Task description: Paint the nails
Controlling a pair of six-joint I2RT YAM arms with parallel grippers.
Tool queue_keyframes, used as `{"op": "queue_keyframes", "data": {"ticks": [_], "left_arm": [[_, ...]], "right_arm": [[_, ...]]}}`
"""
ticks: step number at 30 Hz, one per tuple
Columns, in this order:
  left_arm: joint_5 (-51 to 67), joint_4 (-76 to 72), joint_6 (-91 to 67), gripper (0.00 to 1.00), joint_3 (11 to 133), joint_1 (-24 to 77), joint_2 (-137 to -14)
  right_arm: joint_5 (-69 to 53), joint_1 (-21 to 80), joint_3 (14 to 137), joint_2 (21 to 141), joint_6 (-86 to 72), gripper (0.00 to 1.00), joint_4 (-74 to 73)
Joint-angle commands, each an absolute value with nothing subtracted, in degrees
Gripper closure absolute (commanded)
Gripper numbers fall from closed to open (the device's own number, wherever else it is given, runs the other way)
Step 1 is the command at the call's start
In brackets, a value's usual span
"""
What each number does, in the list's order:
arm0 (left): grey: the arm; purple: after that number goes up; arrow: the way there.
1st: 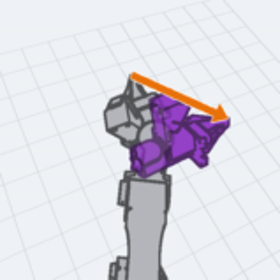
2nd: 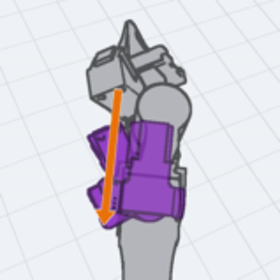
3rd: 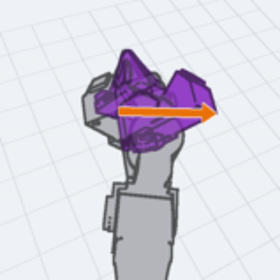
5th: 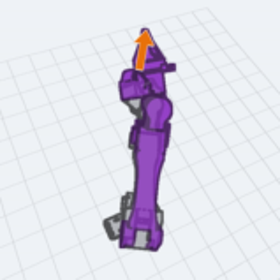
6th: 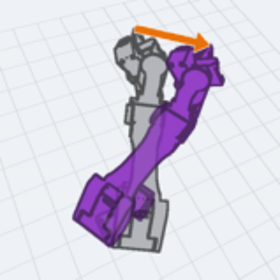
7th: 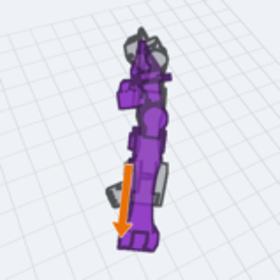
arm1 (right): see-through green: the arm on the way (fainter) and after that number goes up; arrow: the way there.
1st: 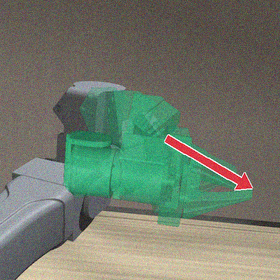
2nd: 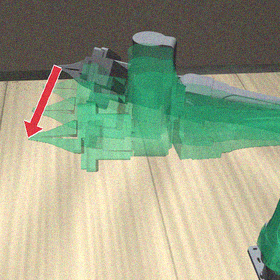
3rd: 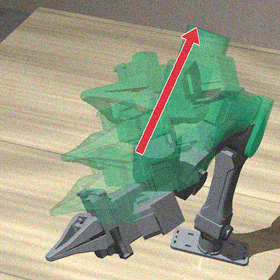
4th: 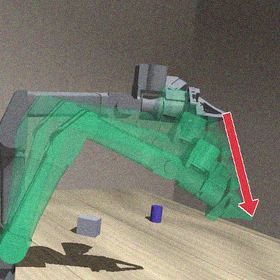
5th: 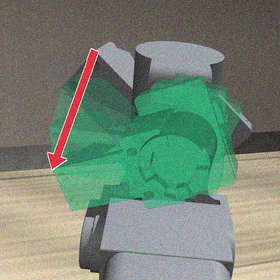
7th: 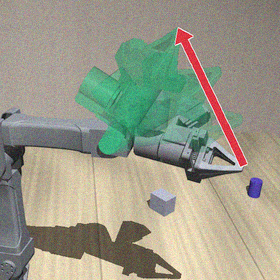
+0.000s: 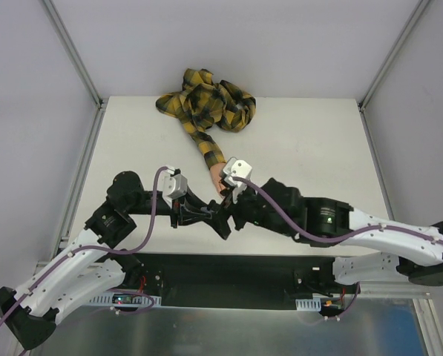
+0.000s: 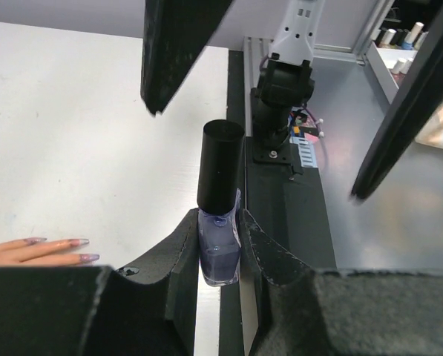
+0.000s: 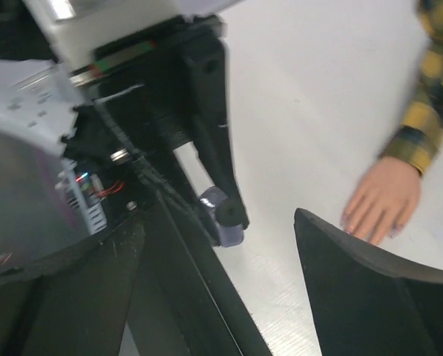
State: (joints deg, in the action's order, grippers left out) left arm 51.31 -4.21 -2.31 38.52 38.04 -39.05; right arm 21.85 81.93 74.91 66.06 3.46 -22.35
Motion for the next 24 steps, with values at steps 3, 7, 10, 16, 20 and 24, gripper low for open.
{"op": "queue_keyframes", "data": {"ticks": [3, 7, 10, 16, 20, 24], "left_arm": [[63.4, -10.7, -4.8, 1.0, 41.7, 38.4, -41.3], [65.4, -11.2, -5.7, 1.0, 41.7, 38.4, -41.5], [67.1, -12.1, -6.7, 1.0, 41.7, 38.5, -41.6], [68.0, -12.7, -7.4, 1.0, 41.7, 38.4, -42.0], [68.0, -12.8, -7.5, 1.0, 41.7, 38.5, -41.9], [68.2, -13.1, -7.6, 1.0, 41.6, 38.5, -41.8]], "right_arm": [[-20.1, 69.2, 78.4, 59.2, 15.7, 0.16, -25.0], [-33.8, 63.7, 81.6, 61.6, 18.1, 0.22, -28.1], [-37.6, 61.5, 83.6, 64.1, 20.4, 0.3, -30.5], [-42.1, 61.0, 85.8, 67.1, 24.5, 0.44, -32.6], [-42.7, 60.8, 86.4, 69.0, 25.2, 0.48, -33.0], [-42.7, 61.0, 86.2, 69.6, 25.6, 0.51, -32.8]]}}
